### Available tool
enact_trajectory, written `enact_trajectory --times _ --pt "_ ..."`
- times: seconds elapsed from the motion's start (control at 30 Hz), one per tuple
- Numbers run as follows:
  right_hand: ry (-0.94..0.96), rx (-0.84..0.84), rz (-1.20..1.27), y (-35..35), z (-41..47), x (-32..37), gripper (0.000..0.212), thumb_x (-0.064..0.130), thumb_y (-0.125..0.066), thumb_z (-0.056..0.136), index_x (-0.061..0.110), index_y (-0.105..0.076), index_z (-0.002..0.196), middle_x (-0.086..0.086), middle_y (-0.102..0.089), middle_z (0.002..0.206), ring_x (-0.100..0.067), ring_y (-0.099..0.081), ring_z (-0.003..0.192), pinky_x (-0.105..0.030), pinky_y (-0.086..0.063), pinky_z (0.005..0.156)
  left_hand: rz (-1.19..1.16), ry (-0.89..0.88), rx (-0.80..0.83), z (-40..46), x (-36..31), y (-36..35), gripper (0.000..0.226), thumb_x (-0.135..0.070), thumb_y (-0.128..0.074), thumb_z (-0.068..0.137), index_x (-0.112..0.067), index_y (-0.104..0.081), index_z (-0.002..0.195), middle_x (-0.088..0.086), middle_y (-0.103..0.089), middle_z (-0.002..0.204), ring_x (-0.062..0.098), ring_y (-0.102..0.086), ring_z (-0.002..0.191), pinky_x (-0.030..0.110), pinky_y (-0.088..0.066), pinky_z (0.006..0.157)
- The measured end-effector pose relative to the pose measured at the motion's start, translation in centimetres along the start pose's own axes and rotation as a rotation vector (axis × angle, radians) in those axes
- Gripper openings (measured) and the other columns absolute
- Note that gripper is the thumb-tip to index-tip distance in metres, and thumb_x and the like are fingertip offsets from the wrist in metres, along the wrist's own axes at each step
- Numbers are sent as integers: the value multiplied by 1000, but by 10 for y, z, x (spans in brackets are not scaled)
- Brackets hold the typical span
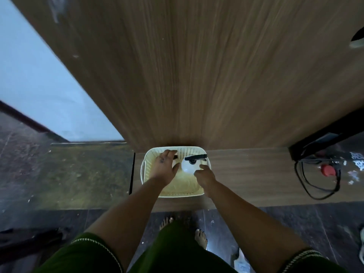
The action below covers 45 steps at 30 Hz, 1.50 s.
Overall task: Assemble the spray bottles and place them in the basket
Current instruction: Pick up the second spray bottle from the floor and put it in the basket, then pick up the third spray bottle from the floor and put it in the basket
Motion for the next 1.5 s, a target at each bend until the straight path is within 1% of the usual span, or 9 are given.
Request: enact_trajectory --times 0.1,0.2,0.27,0.5,0.7,0.8,1.0,1.17,1.5 --pt "59 5 -125 -8 -16 14 49 16 -52 90 18 -43 138 -12 -55 118 -20 -54 85 -26 -42 71 1 65 -88 -27 10 19 50 -33 -57 91 -15 -45 136 8 -52 136 28 -52 123 39 -42 103" --pt "158 22 -273 -24 -29 28 43 21 -56 90 20 -50 133 -8 -54 135 -28 -56 112 -29 -44 87 74 85 -147 -57 26 33 50 -33 -55 91 -14 -44 136 9 -52 136 29 -50 124 40 -40 104" --pt "212 44 -408 -40 -39 34 43 24 -54 89 20 -51 132 -7 -54 136 -29 -55 116 -28 -42 87 107 123 -160 -81 41 36 53 -36 -53 91 -13 -42 138 9 -51 136 30 -50 123 41 -39 105" --pt "358 219 -685 -126 -90 27 43 27 -50 90 20 -46 132 -7 -54 133 -28 -54 117 -30 -43 92 -76 527 -326 -207 120 45 64 -37 -57 88 -11 -35 142 9 -46 139 28 -44 130 38 -37 107" --pt "555 436 -850 -231 -160 -7 38 26 -58 90 13 -52 125 -6 -60 107 -23 -57 99 -27 -48 77 -212 795 -519 -346 171 38 64 -38 -57 90 -7 -35 143 11 -44 140 30 -41 132 40 -37 107" --pt "691 509 -990 -280 -204 -36 38 27 -61 87 12 -56 121 -7 -62 112 -25 -58 108 -29 -44 92 -272 957 -600 -421 187 22 67 -40 -54 92 -7 -31 145 12 -42 142 29 -40 132 39 -37 108" --pt "892 660 -1250 -355 -300 -129 40 32 -59 89 15 -53 125 -7 -57 122 -25 -56 112 -24 -41 87 -389 1208 -689 -589 194 -32 72 -44 -50 93 -8 -22 148 12 -34 149 29 -34 138 40 -32 112" --pt "999 835 -1417 -402 -396 -244 39 32 -58 90 15 -53 125 -8 -57 124 -26 -56 112 -29 -44 92 -405 1448 -792 -752 174 -79 70 -44 -48 94 -8 -22 149 12 -34 150 29 -33 138 40 -34 111" --pt "1162 1259 -1742 -424 -554 -504 40 31 -60 89 11 -53 123 -11 -59 121 -28 -53 116 -29 -39 97 -626 1915 -1017 -966 84 -209 68 -43 -47 95 -9 -21 148 13 -33 148 33 -34 136 44 -37 107"
Point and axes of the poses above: each hand's wrist, its own z-axis towards the middle knuckle, its own y-axis out of the back of the hand, x = y × z, the point moved 6 cm from there along z, towards the middle knuckle
